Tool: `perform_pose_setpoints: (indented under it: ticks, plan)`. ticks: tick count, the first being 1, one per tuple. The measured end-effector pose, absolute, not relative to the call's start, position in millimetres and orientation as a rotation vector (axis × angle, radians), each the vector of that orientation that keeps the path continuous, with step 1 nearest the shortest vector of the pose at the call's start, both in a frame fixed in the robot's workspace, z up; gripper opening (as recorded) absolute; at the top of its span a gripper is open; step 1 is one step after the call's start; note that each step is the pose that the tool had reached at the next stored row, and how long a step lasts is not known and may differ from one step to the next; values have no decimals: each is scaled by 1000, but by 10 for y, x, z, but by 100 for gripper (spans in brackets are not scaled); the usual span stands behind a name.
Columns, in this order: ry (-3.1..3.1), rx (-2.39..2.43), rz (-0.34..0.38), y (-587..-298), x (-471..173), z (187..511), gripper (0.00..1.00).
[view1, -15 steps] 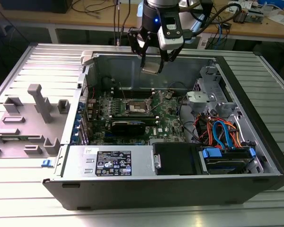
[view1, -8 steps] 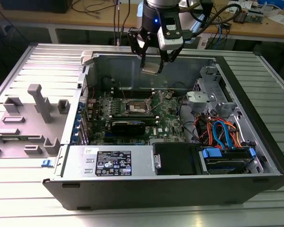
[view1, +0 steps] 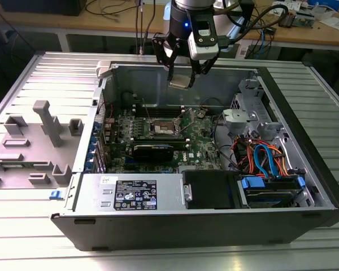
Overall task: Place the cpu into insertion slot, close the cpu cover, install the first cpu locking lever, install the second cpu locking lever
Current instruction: 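Place the cpu into insertion slot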
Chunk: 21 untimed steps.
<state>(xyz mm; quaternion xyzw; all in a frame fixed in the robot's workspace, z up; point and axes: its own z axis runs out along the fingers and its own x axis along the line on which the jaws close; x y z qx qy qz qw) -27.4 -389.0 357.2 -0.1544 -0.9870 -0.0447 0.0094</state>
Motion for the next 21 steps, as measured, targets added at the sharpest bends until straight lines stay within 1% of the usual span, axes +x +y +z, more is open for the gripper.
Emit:
perform_pose_setpoints:
  ticks: [21]
  plan:
    - [-3027,-766,-140,-3890,-279,3515,54]
